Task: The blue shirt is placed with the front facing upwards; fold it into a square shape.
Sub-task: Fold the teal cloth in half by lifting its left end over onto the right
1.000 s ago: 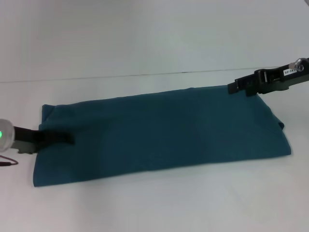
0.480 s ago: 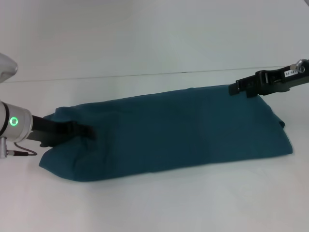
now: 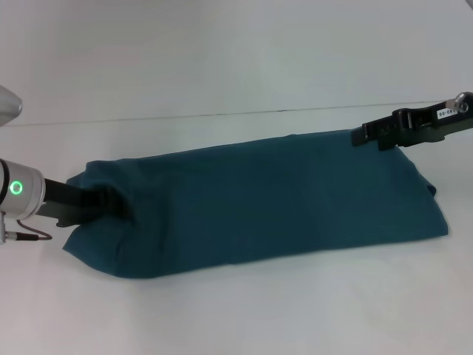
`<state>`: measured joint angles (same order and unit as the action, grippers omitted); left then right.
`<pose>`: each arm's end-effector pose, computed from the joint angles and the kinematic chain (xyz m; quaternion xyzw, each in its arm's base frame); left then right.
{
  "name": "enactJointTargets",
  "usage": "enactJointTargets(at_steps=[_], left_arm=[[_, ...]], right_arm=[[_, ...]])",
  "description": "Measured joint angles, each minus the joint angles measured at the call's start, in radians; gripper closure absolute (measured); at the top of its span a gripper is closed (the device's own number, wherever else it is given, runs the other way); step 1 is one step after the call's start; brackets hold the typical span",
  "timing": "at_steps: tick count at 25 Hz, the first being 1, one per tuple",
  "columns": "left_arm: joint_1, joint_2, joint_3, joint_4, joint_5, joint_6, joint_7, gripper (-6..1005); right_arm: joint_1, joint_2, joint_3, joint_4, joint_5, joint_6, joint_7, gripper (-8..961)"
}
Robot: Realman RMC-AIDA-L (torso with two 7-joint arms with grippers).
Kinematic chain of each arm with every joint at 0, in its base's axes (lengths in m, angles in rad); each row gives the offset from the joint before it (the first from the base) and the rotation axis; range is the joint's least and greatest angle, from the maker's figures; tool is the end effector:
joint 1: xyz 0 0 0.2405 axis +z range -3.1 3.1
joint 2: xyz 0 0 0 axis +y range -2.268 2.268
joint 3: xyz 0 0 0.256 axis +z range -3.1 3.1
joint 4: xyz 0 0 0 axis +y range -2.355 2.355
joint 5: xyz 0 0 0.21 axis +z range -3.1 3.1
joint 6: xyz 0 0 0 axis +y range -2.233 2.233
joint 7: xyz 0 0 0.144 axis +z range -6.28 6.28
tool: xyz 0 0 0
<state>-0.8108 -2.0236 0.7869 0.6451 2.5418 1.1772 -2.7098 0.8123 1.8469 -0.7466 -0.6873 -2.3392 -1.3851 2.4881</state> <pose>-0.2548 0.4187 0.0047 -0.7334 -0.6446 -0.0430 0.2114 0.2382 0.4331 0.0897 -0.8023 0.5574 0.0949 0.1911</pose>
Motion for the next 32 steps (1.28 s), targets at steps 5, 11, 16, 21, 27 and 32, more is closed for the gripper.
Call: enactJointTargets(at_steps=[5,11,16,21,27,32], left_arm=[[0.0,0.0,0.0,-0.001,-0.007,0.0,0.013,626],[0.023,0.025,-0.089,-0.016,-0.178,0.107,0.192,918],[0.055,0.056,-0.159,-0.029,-0.246,0.163,0.23,917],[0.07,0.062,-0.179,-0.028,-0.234,0.163,0.231,917],[0.078,0.076,-0.18,-0.021,-0.167,0.12,0.191,918],[0.084,0.088,-0.22,-0.02,-0.109,0.105,0.176,918]], right_arm=[[-0.001,-0.001,0.003,-0.001,0.0,-0.002,0.0,210],[-0.001,-0.002,0.007,-0.001,0.0,-0.004,0.0,210],[-0.001,-0.003,0.01,-0.002,0.0,-0.005,0.0,210],[0.004,-0.003,0.018,-0.002,0.0,-0.005,0.0,210],[0.004,-0.003,0.02,-0.002,0.0,-0.005,0.0,210],[-0.003,-0.003,0.02,-0.001,0.0,-0.002,0.0,210]])
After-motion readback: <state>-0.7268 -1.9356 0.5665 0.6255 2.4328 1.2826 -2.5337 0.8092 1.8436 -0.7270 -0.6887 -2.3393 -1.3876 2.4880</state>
